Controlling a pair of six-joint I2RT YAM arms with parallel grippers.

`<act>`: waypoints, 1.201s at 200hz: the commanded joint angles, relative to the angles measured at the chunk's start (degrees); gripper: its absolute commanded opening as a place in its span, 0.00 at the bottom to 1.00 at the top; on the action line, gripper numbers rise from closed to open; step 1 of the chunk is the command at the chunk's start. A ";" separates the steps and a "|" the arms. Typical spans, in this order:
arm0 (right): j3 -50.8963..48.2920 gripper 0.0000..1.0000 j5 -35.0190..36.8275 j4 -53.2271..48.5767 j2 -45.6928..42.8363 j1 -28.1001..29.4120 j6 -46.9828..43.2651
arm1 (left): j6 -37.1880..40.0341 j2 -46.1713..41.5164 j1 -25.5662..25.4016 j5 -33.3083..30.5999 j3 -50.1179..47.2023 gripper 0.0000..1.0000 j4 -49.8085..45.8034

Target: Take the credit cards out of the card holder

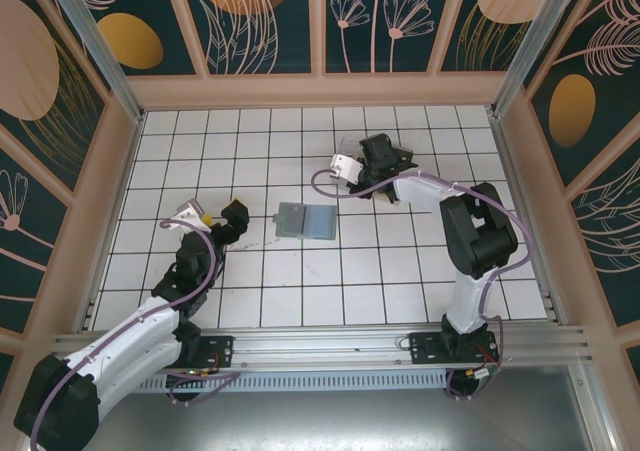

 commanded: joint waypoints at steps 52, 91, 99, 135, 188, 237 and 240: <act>1.41 0.17 3.59 2.36 0.69 0.13 2.13 | 1.51 0.44 0.25 0.25 0.60 0.99 2.20; 0.34 0.02 2.85 2.15 -0.62 0.13 1.58 | 1.42 0.53 0.25 0.37 0.58 0.99 2.21; 0.22 0.02 3.00 2.13 -0.78 0.05 1.61 | 1.34 0.53 0.25 0.44 0.58 0.99 2.29; 0.03 0.01 3.03 1.72 -1.94 -0.43 2.00 | 1.42 0.62 0.25 0.48 0.58 0.99 2.25; 0.78 0.02 2.77 0.83 -1.66 -1.19 3.02 | 1.40 0.79 0.25 0.65 0.58 0.99 2.39; 2.77 0.02 3.11 -0.28 0.44 -1.32 4.06 | 1.45 0.97 0.30 0.73 0.58 0.99 2.57; 2.82 0.02 3.19 -0.24 0.54 -1.31 4.17 | 1.48 1.05 0.26 0.78 0.60 0.99 2.58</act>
